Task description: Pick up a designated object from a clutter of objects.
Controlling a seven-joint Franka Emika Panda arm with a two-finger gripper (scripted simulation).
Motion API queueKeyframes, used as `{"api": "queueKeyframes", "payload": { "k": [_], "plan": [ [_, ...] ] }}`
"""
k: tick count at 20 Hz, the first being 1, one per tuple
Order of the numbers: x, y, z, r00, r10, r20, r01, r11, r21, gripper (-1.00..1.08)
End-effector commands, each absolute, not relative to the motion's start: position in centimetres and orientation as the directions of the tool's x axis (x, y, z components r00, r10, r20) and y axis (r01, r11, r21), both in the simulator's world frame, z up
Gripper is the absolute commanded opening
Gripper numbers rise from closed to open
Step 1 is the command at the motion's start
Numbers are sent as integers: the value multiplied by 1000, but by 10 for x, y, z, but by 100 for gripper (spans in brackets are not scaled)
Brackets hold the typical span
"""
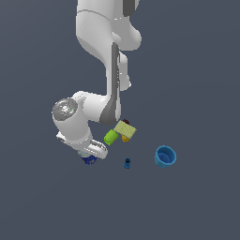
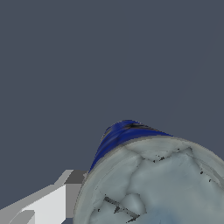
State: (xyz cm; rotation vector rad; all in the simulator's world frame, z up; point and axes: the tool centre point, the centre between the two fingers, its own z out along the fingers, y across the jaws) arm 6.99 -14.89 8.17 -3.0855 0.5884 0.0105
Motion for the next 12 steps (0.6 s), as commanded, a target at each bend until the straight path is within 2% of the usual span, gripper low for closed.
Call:
{"api": "queueKeyframes", "payload": {
  "k": [1,12],
  "plan": [
    [71,-149,94,930,-368,-1,-368,-930,0,-100],
    [61,-147,184,929,-369,-1,-369,-929,0,-100]
  ]
}}
